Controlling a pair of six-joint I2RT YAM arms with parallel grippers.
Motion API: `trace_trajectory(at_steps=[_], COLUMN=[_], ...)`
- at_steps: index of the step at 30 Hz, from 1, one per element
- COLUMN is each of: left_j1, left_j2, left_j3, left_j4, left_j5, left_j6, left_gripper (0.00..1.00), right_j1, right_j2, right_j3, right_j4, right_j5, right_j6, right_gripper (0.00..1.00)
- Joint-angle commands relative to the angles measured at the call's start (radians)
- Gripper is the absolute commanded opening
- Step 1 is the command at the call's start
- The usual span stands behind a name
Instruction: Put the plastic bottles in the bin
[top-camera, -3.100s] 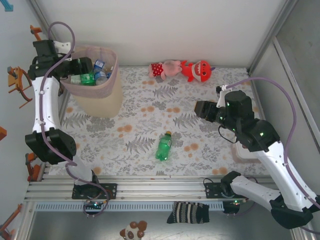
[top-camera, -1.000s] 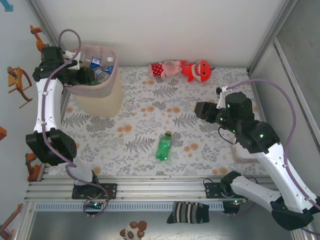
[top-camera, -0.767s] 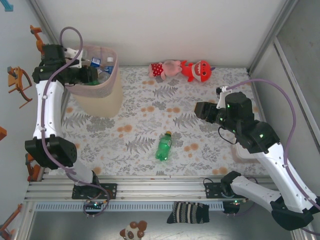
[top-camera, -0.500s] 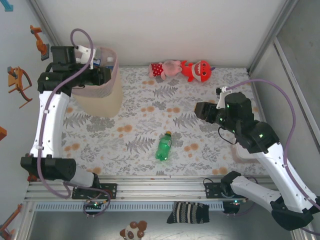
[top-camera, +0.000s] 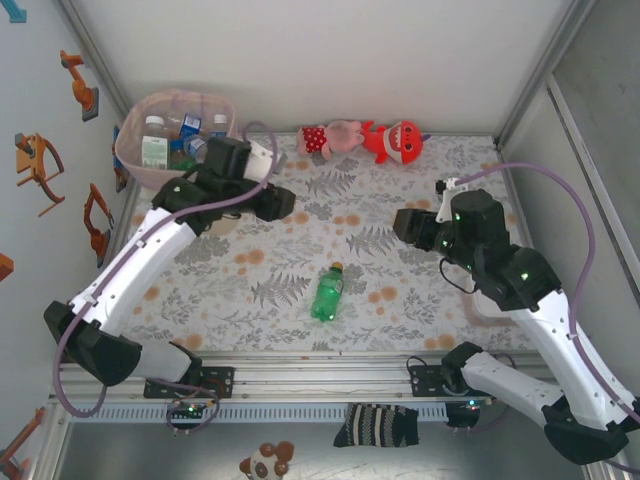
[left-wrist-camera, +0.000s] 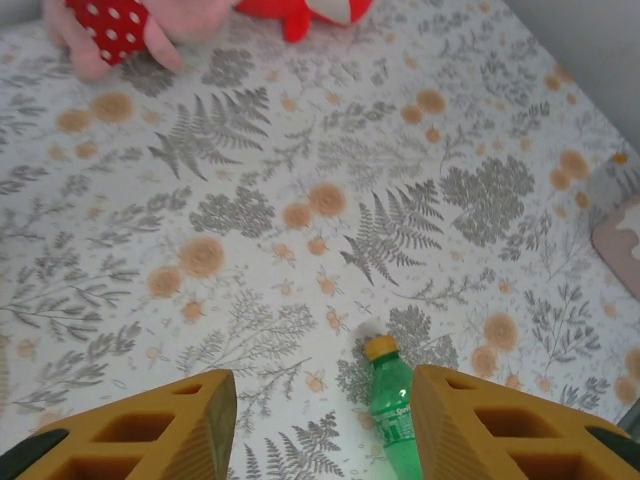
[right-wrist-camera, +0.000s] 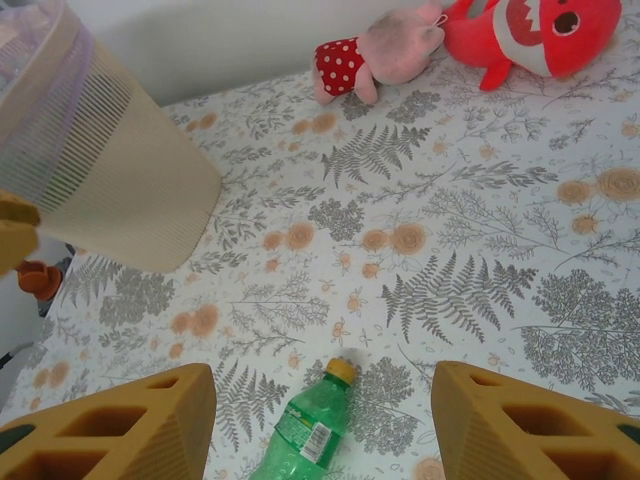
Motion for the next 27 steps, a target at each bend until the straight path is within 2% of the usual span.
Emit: trace_trajectory(at_steps=[1,7,13,17,27], left_j1=[-0.079,-0.235,-0.362,-0.387,-0.368], left_j2=[0.029,0.118,0.233,0.305,0.372], left_j3=[-0.044,-0.152,-0.167,-0.188,-0.293], left_j4=[0.055,0.121,0.124,0.129,0.206], left_j5=[-0.096,-0.118,-0.153,-0.148,-0.103], left_j6=[-0.060,-0.164,-0.264,-0.336,-0.399], left_gripper=[0.52,0.65,0.78,0.87,0.91], right_j1=[0.003,0.002,0.002,0.003,0.003], right_j2=[-0.016,-0.026,-0.042,-0.051,-0.082], right_j3=[-0.019,-0.033,-0.052,-0.065,-0.094], right_j4=[-0.015,-0.022,-0.024,-0.029,-0.047], right_j5=[0.030,0.032,0.033,0.033,0.050], right_j6=[-0.008,-0.014,-0.022,-0.027,-0.029], right_gripper=[0.58,0.59,0.58,0.58,0.59])
